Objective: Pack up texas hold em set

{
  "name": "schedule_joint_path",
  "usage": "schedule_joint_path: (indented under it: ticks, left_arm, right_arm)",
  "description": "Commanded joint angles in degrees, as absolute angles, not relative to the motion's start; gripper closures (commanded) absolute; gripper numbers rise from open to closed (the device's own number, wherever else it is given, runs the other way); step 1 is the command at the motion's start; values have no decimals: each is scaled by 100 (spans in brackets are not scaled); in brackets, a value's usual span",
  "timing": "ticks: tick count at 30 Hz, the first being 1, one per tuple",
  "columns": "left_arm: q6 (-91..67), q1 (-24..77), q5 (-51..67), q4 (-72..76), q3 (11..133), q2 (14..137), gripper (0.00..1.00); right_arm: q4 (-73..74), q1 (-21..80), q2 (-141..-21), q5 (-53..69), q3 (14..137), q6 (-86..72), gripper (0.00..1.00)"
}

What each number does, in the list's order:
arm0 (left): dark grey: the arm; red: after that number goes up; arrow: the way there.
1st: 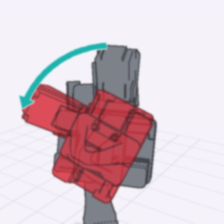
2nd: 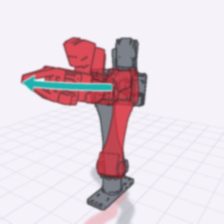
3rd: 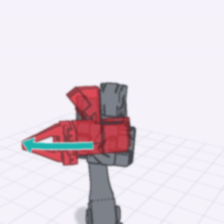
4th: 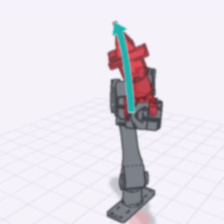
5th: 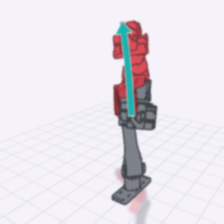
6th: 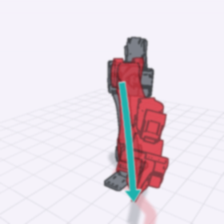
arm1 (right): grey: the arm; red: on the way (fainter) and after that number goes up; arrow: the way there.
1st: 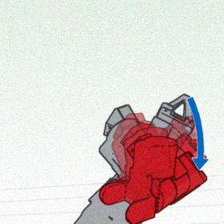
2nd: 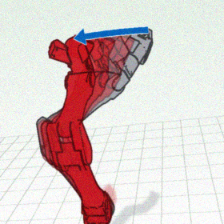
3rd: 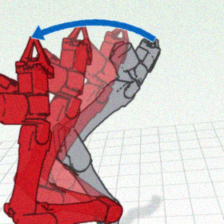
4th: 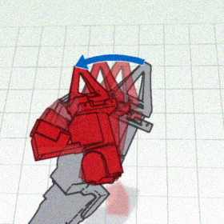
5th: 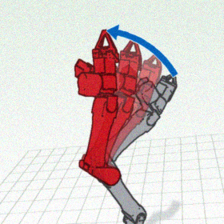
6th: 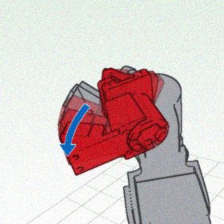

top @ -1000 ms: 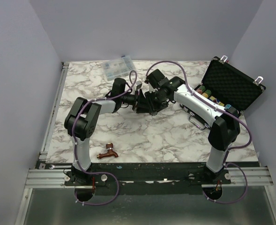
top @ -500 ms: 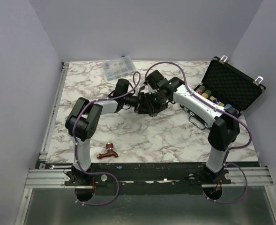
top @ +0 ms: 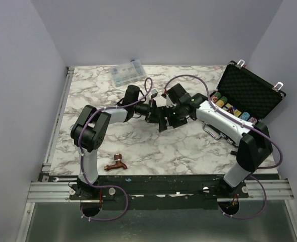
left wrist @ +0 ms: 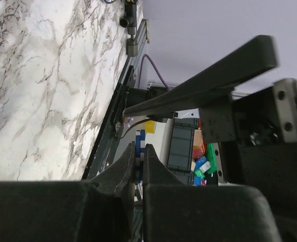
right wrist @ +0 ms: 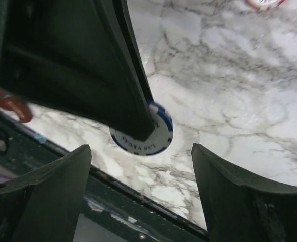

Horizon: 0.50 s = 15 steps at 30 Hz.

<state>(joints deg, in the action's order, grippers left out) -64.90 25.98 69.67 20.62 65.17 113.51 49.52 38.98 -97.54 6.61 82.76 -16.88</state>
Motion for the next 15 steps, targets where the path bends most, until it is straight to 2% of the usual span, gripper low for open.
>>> schedule_joint_path:
  ticks: [1,3,6,8,10,11,12,15]
  left_arm:
    - [-6947,2576,7168,2782,6335,11147,100]
    - [-7066,2558,7139,2935,6287,11114,100]
    - [-7311,2549,7110,3285,6186,11092,100]
    - [-7540,2544,7118,3553,6124,11091,100]
    - [-7785,2541,7132,3897,6066,11097,100]
    - [-7891,2540,7154,4068,6042,11107,100]
    - [-8009,2540,7158,4216,6017,11109,100]
    - [-8265,2540,7174,4558,5938,11102,100]
  right_arm:
    - [3149,3482,-8808,2216,6990,-2588,16]
    - [1900,3250,-8328,2868,6155,-3395,16]
    - [-190,2990,-7822,3631,4934,-4749,28]
    - [-1099,2859,-7687,3822,4455,-5380,30]
    - [-1571,2778,-7681,3893,4193,-5746,39]
    - [-1624,2733,-7696,3872,4143,-5820,49]
    - [-1691,2701,-7715,3867,4114,-5904,53]
    - [-2140,2608,-7688,3811,3890,-6219,53]
